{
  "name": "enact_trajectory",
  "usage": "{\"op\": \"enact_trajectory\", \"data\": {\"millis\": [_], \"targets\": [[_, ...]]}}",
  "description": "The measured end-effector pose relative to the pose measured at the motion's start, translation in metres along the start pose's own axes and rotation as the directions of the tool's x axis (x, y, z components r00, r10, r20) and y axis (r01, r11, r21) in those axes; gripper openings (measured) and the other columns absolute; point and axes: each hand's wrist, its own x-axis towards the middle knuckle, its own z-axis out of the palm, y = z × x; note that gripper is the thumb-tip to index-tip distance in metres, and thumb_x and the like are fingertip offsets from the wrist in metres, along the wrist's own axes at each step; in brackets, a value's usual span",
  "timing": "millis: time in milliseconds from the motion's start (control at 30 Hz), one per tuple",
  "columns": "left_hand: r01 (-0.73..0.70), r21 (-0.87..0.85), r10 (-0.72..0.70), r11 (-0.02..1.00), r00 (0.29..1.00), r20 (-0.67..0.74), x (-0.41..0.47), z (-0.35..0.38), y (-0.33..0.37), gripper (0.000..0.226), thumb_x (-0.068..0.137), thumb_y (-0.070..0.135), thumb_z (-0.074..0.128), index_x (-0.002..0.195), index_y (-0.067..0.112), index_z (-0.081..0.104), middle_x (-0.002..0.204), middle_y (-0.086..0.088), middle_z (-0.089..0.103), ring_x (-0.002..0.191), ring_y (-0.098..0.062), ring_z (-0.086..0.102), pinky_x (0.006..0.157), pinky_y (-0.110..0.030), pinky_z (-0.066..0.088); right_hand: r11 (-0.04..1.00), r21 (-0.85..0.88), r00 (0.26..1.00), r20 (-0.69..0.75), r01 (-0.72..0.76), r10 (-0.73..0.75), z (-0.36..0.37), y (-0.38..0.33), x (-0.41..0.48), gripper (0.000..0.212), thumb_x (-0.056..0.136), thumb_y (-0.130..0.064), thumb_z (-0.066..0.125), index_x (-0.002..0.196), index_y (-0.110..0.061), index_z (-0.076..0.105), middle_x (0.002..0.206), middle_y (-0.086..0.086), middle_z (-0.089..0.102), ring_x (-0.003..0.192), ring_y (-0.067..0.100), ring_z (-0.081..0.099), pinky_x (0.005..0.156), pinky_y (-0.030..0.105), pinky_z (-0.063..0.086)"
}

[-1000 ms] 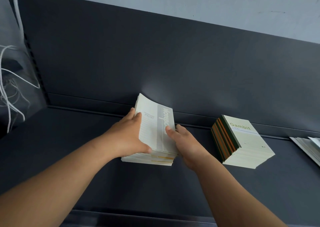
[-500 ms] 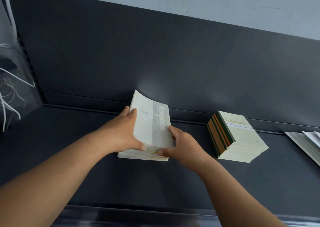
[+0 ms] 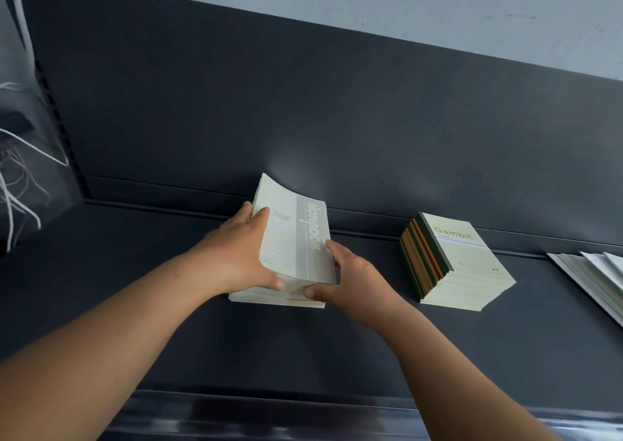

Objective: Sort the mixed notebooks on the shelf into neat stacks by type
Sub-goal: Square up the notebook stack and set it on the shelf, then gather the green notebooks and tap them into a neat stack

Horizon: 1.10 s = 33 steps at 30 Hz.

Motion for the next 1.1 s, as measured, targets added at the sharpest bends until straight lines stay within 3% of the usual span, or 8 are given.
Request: {"op": "enact_trajectory", "data": {"millis": [100, 233, 433, 733, 1100], "targets": [[-0.025, -0.012, 0.025, 1.0, 1.0, -0.008, -0.005, -0.001, 0.001, 0.109, 0.066, 0.049, 0.08, 0.148, 0.029, 0.011, 0.161, 0.007, -0.013, 0.148, -0.018, 0.007, 0.106, -0.037, 0.038, 1.0, -0.017, 1.0, 0.002, 0.009, -0.009, 0.0, -0.001, -0.002, 0.097, 0.079, -0.042, 0.077, 0.154, -0.022, 0.019, 0.154, -0.006, 0.034, 0.138, 0.014, 0.035, 0.108, 0.026, 0.031], [-0.06, 0.013, 0.06, 0.998, 0.998, -0.026, -0.01, -0.001, 0.0, 0.114, 0.067, 0.051, 0.079, 0.151, 0.03, 0.005, 0.161, 0.006, -0.012, 0.148, -0.018, 0.002, 0.112, -0.036, 0.025, 0.999, -0.031, 1.0, -0.002, 0.024, -0.024, 0.0, -0.004, -0.006, 0.093, 0.081, -0.04, 0.076, 0.153, -0.02, 0.021, 0.153, -0.008, 0.03, 0.138, 0.012, 0.032, 0.1, 0.019, 0.028], [-0.093, 0.148, 0.106, 0.985, 0.991, -0.083, -0.01, -0.004, 0.0, 0.117, 0.067, 0.065, 0.072, 0.152, 0.027, 0.0, 0.161, -0.001, -0.013, 0.148, -0.021, -0.011, 0.117, -0.041, 0.008, 0.999, -0.032, 1.0, -0.025, 0.016, -0.017, 0.003, -0.003, -0.008, 0.103, 0.077, -0.045, 0.077, 0.155, -0.026, 0.014, 0.163, -0.007, 0.008, 0.149, 0.013, 0.014, 0.116, 0.027, 0.019], [-0.217, 0.309, 0.268, 0.926, 0.954, -0.134, -0.009, -0.01, 0.021, 0.113, 0.072, 0.077, 0.054, 0.153, 0.026, -0.007, 0.161, -0.002, -0.012, 0.148, -0.02, -0.014, 0.12, -0.045, -0.002, 0.997, -0.061, 0.99, -0.13, 0.042, -0.05, -0.013, 0.0, -0.024, 0.089, 0.084, -0.049, 0.069, 0.154, -0.028, 0.019, 0.163, -0.008, 0.01, 0.149, 0.014, 0.013, 0.118, 0.033, 0.023], [-0.361, 0.312, 0.419, 0.879, 0.897, -0.142, -0.029, 0.015, 0.122, 0.101, 0.08, 0.071, 0.052, 0.153, 0.026, -0.001, 0.162, 0.0, -0.004, 0.149, -0.018, -0.006, 0.119, -0.037, -0.001, 0.979, -0.194, 0.93, -0.343, 0.068, -0.133, -0.072, 0.048, -0.095, 0.064, 0.093, -0.037, 0.061, 0.149, -0.022, 0.035, 0.159, -0.003, 0.025, 0.146, 0.013, 0.023, 0.114, 0.024, 0.021]]}}
